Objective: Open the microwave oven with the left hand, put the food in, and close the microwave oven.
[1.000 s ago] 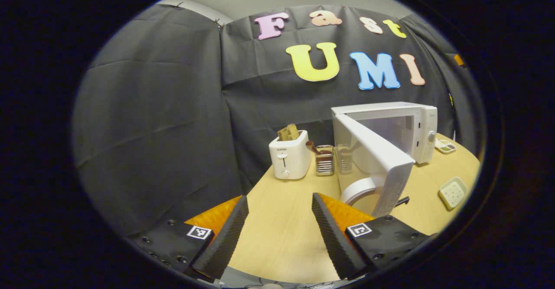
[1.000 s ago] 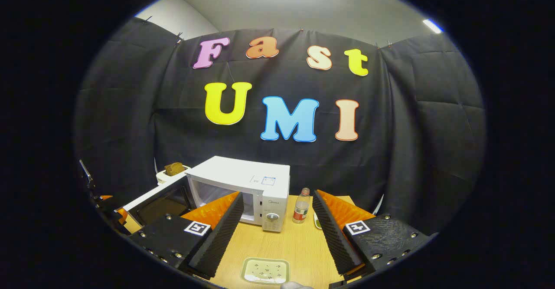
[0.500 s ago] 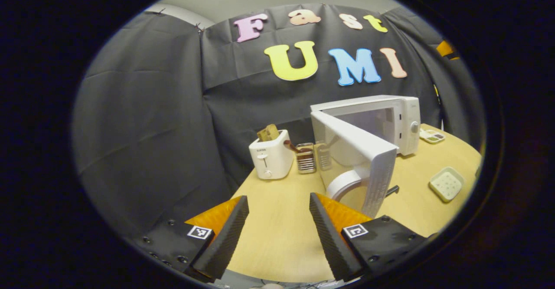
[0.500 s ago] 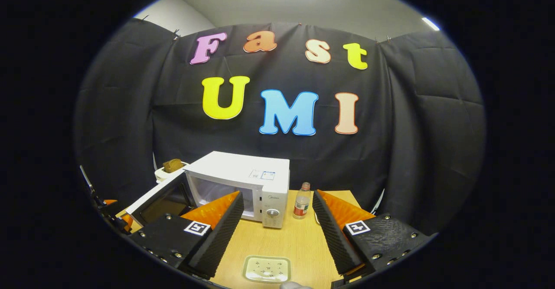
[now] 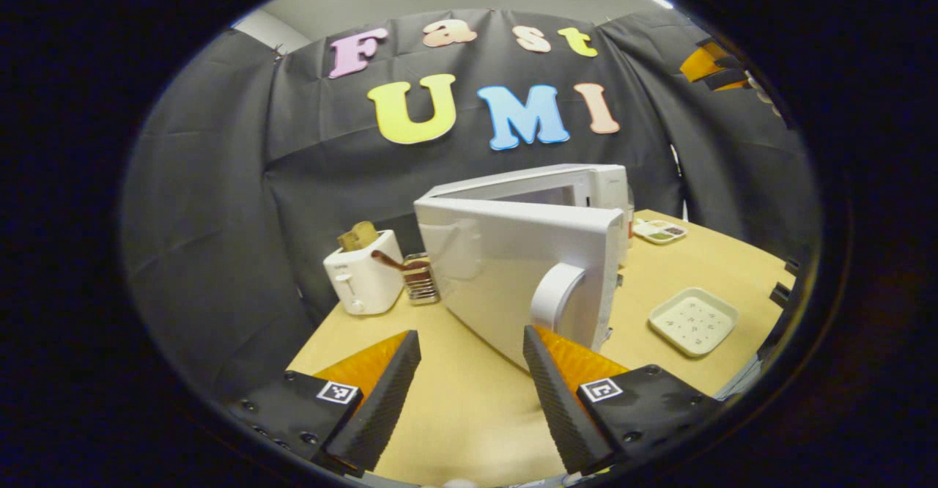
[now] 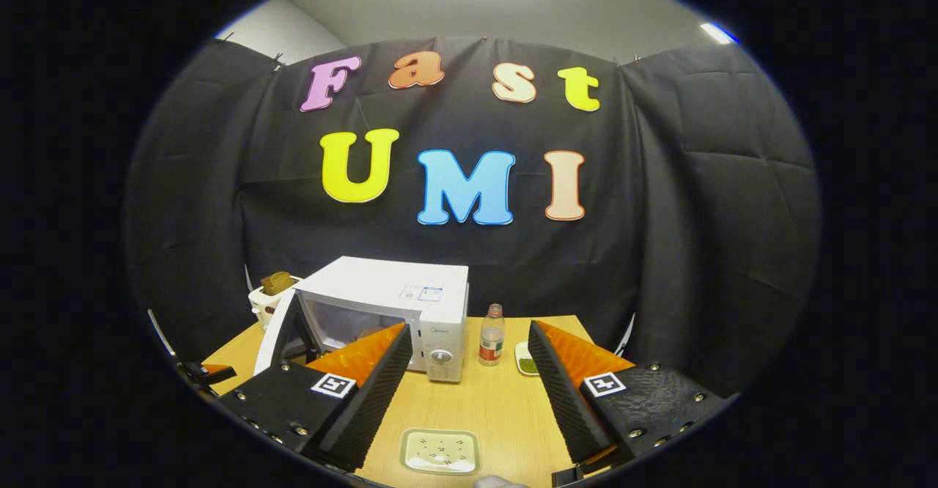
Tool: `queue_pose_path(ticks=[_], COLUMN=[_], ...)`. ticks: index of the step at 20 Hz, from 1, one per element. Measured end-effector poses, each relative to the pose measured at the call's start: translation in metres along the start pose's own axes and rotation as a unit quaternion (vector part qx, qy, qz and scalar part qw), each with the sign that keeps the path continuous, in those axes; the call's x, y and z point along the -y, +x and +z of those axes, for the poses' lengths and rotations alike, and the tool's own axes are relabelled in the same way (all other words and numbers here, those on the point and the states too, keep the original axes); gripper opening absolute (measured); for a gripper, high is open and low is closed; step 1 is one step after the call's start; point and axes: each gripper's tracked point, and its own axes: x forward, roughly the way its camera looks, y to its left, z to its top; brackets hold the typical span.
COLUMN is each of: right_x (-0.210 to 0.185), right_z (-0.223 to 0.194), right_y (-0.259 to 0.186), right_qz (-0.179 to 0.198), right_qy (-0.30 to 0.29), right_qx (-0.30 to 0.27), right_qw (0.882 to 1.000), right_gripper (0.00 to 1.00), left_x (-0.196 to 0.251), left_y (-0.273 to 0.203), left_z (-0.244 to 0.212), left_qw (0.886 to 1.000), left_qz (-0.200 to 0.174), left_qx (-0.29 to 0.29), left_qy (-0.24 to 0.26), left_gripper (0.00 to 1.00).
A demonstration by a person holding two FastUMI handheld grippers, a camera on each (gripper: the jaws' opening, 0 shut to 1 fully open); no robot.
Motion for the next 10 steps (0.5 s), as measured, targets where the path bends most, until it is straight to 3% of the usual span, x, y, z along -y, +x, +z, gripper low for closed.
queue_pose_path(ticks=[5,10], right_x=[0.033,0.06], right_z=[-0.016,-0.033], right_y=[-0.002,0.002], right_qz=[-0.034,-0.057], right_qy=[0.006,0.024], right_qx=[-0.015,-0.042], right_qw=[0.999,0.997], right_gripper=[0.97,0.97], left_x=[0.064,0.103], left_y=[0.042,0.098], left_z=[0.017,0.038], left_qw=[0.998,0.996], left_qz=[-0.064,-0.09], left_qx=[0.013,0.022], left_qy=[0.006,0.001], left_gripper=[0.94,0.95])
